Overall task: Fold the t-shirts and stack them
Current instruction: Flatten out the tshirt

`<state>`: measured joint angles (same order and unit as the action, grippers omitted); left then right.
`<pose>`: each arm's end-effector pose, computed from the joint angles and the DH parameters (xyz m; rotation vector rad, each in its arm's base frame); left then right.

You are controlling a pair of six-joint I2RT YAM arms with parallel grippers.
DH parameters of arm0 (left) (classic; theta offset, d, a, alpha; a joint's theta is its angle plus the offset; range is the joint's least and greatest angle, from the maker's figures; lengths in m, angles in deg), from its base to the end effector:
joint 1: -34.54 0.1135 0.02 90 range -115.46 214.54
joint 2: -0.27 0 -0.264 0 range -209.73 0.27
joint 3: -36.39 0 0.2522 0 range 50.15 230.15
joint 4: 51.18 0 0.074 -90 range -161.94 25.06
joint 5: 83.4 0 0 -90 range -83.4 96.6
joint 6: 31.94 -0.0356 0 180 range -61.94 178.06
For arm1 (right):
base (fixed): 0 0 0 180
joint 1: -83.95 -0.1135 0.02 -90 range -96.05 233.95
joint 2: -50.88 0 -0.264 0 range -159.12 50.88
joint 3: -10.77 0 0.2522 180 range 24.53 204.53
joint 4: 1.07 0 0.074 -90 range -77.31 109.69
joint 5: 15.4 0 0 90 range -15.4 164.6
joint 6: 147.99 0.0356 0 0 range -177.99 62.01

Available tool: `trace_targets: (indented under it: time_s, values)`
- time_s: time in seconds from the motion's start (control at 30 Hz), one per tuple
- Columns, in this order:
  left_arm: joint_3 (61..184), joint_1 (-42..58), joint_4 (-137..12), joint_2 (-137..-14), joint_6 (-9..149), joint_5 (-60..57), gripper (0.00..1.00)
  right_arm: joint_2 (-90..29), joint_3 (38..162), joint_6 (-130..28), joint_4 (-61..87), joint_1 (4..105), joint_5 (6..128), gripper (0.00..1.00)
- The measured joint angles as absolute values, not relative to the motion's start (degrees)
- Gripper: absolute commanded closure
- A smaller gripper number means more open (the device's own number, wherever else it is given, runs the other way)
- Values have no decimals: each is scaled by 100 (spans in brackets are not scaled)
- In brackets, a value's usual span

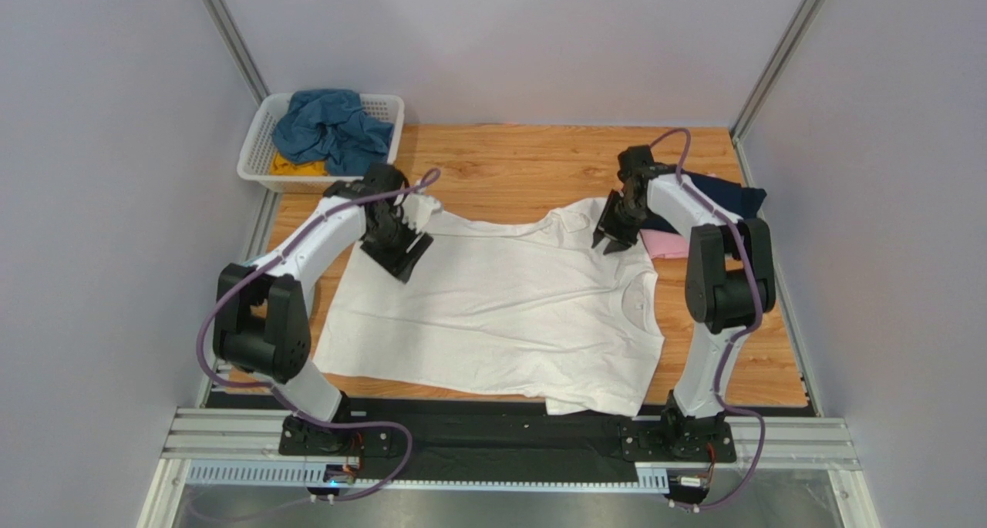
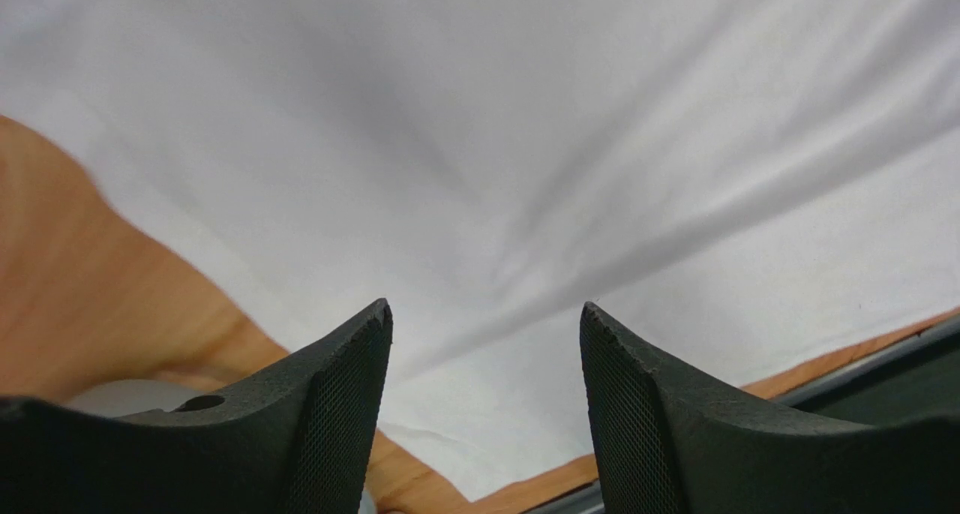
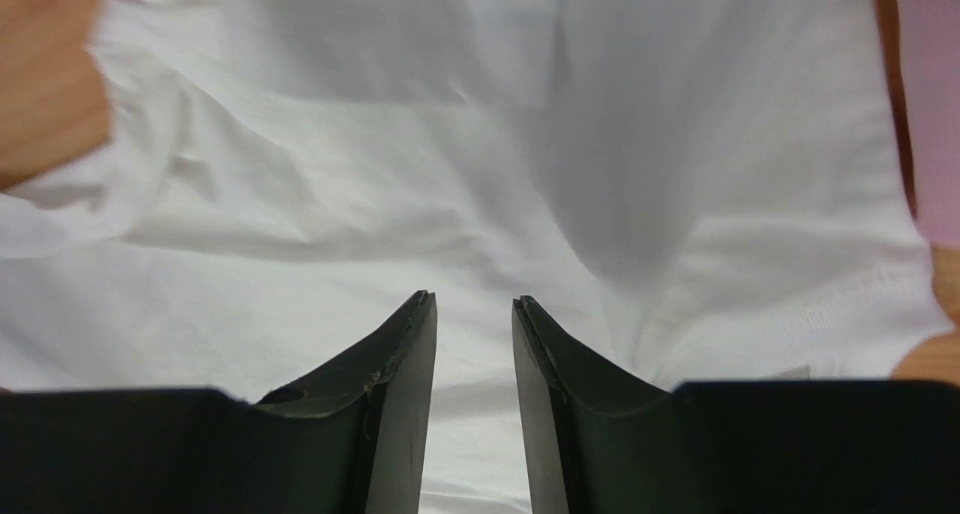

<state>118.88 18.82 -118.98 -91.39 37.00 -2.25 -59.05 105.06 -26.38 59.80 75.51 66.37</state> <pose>0.2885 -0.0869 0.2308 0.9393 2.7441 -0.2088 0.3735 0.0606 0.1875 0.5684 2.8976 0.3192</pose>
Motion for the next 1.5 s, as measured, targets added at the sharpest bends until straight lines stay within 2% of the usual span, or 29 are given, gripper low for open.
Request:
trace_targets:
  time_s: [0.2,0.37,0.6,0.97,1.03,1.13,1.27,1.5]
  values:
    - [14848,1969,-11929,-10959,3735,132,35,-6764,12395,-2723,6208,7551,6504,58]
    - [16987,2157,-12180,-12682,3798,221,36,-6904,12742,-2767,6387,7551,6500,58]
    - [18098,2468,-12753,-13783,4037,127,36,-6906,12506,-2808,6428,7551,6511,58]
    - [18181,2496,-12781,-13886,4242,-17,37,-6797,12228,-2871,6411,7551,6517,57]
    - [17988,2489,-12639,-13847,4233,-47,34,-6710,12163,-2891,6398,7551,6517,57]
    - [16756,2325,-12010,-13359,3938,237,29,-6554,12049,-2895,6376,7551,6511,57]
    - [14893,1871,-11335,-12457,3184,866,28,-6417,11999,-2895,6369,7551,6500,57]
    - [14463,1412,-10943,-11471,2830,1015,27,-6292,11855,-2898,6269,7551,6502,56]
